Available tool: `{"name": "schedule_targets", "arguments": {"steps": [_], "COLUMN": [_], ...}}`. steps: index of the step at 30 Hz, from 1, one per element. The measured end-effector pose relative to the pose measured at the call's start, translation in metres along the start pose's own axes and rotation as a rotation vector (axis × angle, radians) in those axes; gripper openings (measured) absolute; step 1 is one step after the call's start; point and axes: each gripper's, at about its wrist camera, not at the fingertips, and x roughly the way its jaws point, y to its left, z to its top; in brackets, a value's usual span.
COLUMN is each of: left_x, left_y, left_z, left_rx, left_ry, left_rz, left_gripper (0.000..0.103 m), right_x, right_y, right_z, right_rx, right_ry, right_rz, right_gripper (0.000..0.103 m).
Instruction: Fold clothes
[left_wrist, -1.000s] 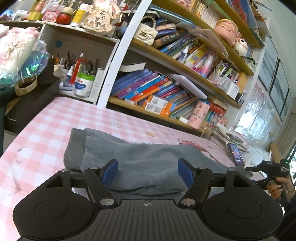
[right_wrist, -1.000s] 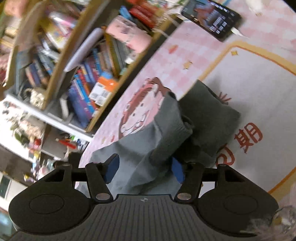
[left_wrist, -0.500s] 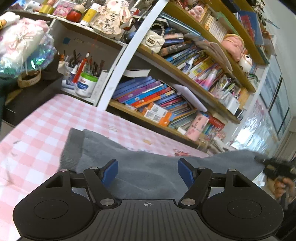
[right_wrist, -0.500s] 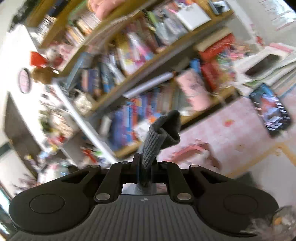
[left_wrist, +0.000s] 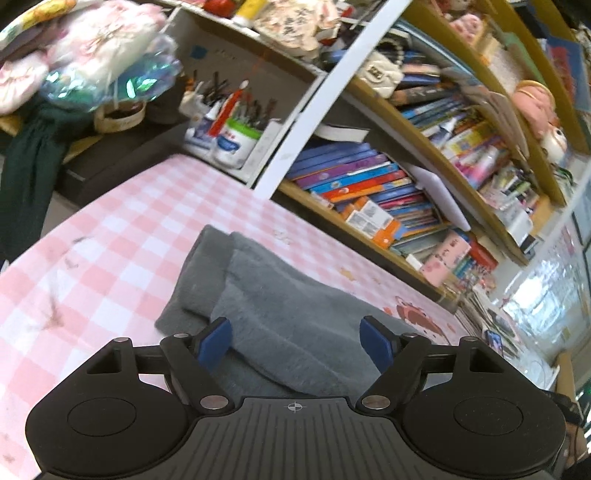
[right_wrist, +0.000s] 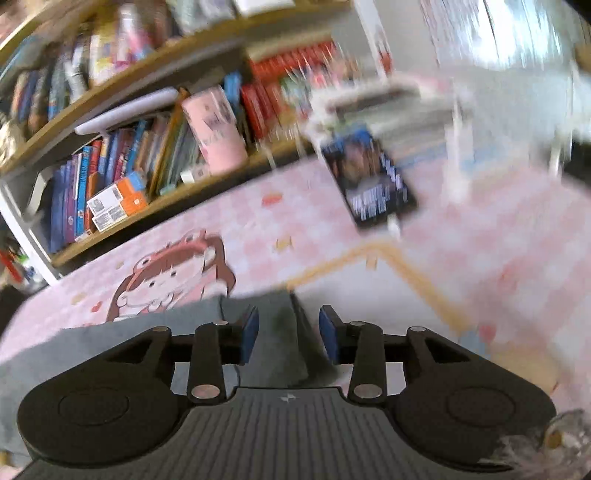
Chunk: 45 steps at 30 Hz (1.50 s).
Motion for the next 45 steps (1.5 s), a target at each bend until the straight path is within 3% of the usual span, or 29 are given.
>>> {"name": "schedule_targets", "arguments": {"steps": [3,8,13,15,25,27,29,32,34,36,39,43,45], "left_x": [0.002,0.003,-0.002,-0.003,0.029,0.038,0.046,0.038,0.020,0.007,0.006,0.024,0.021], "left_y": [-0.002,-0.008,-0.007,-0.001,0.006,0.007,0.011,-0.014,-0.055,-0.067,-0.039,0.004,-0.006], "left_z": [0.000,0.003,0.007,0.007,-0.009,-0.013,-0.016,-0.011,-0.005,-0.001,-0.001,-0.023,-0.022], "left_rx": [-0.001,-0.006,-0.057,-0.110,-0.281,-0.311,-0.353,-0.226,0.022,0.091,-0.013,-0.173,-0.097], "left_ry": [0.007,0.008,-0.019,-0.027,0.062,0.082,0.071,-0.036,-0.119,-0.145,-0.071,0.098,0.076], "left_rz": [0.004,0.030,0.035,0.047,0.007,0.024,0.032,0.000,-0.018,-0.029,0.080,0.194,0.204], "left_gripper": [0.079,0.079,0.079,0.077,0.070,0.059,0.026,0.013,0.009,0.008,0.009,0.018,0.027], "right_x": [-0.001,0.011,0.026,0.032,0.033,0.031,0.030,0.030,0.030,0.030,0.031,0.032,0.033], "right_y": [0.020,0.068,0.103,0.107,0.094,0.094,0.094,0.093,0.092,0.090,0.087,0.084,0.084], "right_z": [0.001,-0.019,-0.047,-0.054,-0.060,-0.062,-0.064,-0.064,-0.064,-0.063,-0.064,-0.062,-0.062], "right_rx": [-0.105,-0.345,-0.597,-0.646,-0.610,-0.614,-0.620,-0.626,-0.624,-0.614,-0.598,-0.578,-0.578], "right_ry": [-0.031,0.015,0.062,0.076,0.076,0.063,0.051,0.041,0.043,0.042,0.040,0.048,0.051], "right_rz": [0.061,0.206,0.190,0.179,0.205,0.200,0.198,0.202,0.206,0.213,0.221,0.237,0.241], "right_gripper": [0.040,0.050,0.052,0.061,0.071,0.073,0.073,0.073,0.073,0.073,0.073,0.073,0.073]}}
